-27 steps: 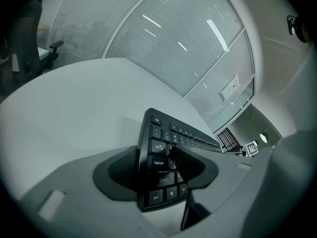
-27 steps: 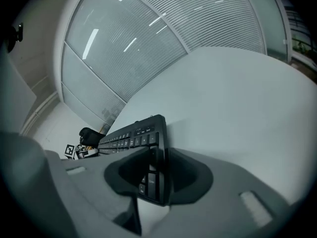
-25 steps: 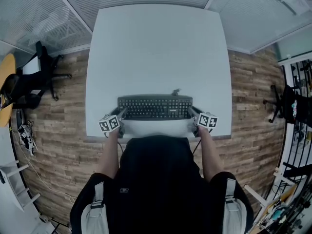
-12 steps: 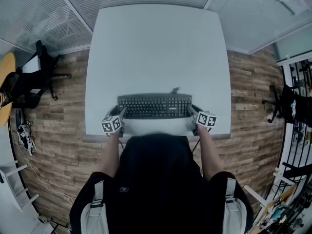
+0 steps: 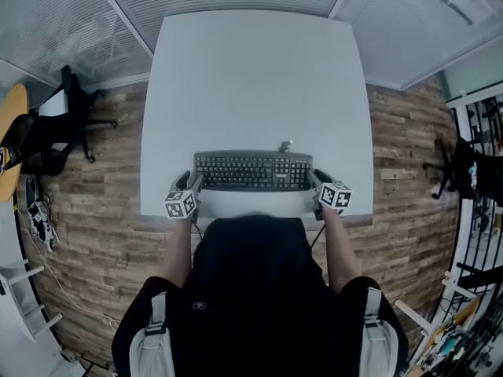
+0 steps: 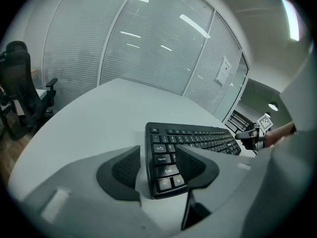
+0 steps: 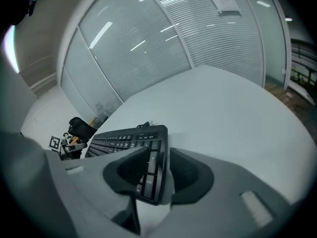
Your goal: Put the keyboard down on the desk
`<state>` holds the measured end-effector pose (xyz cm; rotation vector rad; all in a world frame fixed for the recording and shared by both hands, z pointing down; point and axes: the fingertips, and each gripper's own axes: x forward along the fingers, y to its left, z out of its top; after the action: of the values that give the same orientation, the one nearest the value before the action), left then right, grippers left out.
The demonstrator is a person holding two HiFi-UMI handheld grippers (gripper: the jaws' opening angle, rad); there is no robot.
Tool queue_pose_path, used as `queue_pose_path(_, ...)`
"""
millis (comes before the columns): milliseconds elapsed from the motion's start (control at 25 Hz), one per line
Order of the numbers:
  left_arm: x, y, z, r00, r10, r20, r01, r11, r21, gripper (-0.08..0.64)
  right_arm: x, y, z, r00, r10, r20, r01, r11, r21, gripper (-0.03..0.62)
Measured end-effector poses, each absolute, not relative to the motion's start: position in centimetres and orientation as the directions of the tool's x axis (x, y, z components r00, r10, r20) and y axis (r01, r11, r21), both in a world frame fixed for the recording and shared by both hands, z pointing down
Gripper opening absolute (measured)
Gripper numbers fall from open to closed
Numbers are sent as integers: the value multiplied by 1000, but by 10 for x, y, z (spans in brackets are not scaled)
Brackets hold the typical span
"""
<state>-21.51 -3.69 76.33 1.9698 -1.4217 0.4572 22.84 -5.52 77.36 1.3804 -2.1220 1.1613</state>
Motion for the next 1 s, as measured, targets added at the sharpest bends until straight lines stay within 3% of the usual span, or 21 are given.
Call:
queue_pose_path(160, -205, -40, 761, 376, -689, 620, -925, -240, 294, 230, 229, -50, 767, -441, -602, 666, -894, 226, -387, 138)
queue_pose_path(320, -193, -39, 761, 429, -647, 631, -903, -318, 288, 211, 218, -43, 760, -471, -598, 648, -881, 283, -380, 86)
queue_pose_path(480, -187, -38, 756, 473, -621, 625, -879, -380, 287, 100, 197, -37, 755, -505, -568, 650, -862, 368, -348, 9)
queue_pose_path(640, -179, -33, 753, 527, -583, 619, -846, -430, 316, 16, 173, -28, 754, -545, -518, 659, -830, 446, -335, 2)
queue_pose_path(1000, -172, -20, 742, 574, -524, 630, -805, -501, 317, 11, 134, -3, 753, -571, -457, 682, -780, 563, -275, 2)
